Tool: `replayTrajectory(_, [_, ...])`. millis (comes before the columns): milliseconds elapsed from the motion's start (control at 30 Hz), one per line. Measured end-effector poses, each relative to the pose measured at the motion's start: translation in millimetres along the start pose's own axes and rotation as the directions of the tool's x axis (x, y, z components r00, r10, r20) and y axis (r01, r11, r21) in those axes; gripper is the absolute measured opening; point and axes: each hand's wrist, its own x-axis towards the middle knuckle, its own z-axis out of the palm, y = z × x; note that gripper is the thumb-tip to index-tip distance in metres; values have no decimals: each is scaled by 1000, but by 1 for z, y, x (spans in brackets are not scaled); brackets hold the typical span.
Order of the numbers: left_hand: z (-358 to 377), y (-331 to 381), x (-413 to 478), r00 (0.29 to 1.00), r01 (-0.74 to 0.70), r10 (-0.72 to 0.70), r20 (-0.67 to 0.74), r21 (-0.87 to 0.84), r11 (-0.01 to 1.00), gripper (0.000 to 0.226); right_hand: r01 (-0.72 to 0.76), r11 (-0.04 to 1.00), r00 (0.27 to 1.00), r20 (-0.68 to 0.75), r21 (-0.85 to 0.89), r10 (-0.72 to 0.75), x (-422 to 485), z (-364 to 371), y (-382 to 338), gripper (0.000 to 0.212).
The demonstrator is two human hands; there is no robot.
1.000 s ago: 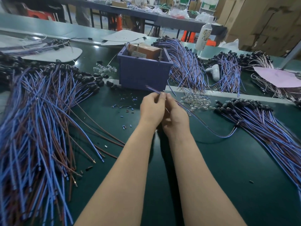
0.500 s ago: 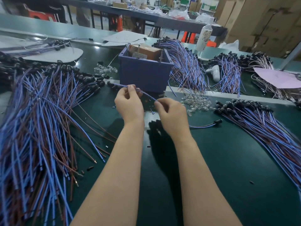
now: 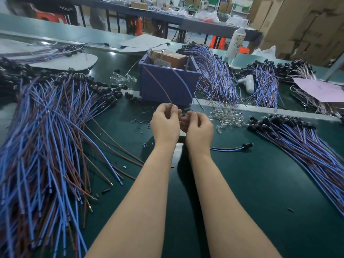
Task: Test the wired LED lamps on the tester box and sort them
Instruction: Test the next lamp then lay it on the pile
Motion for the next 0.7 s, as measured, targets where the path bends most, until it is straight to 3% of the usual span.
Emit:
replayTrajectory(133, [0, 0, -2, 992, -107, 112, -57, 82, 991, 10, 11, 999, 996, -84, 49, -6, 1, 1, 1, 11])
replayTrajectory(267, [-3, -3, 0, 987, -89, 100, -124, 88, 992, 11, 8, 999, 999, -47, 50, -6, 1, -1, 2, 31])
replayTrajectory(367, [-3, -3, -1, 991, -80, 92, -92, 126, 989, 20, 42, 998, 999, -18, -46, -43, 0, -2, 3, 37])
replayTrajectory(500, [-3, -3, -1, 996, -72, 81, -39, 191, 979, 31, -29, 999, 999, -12, 33, 29, 3, -3, 2, 42])
replayTrajectory(700, [-3, -3, 0, 997, -80, 83, -4, 216, 973, 34, -58, 998, 998, 2, -9, 58, 4, -2, 2, 42])
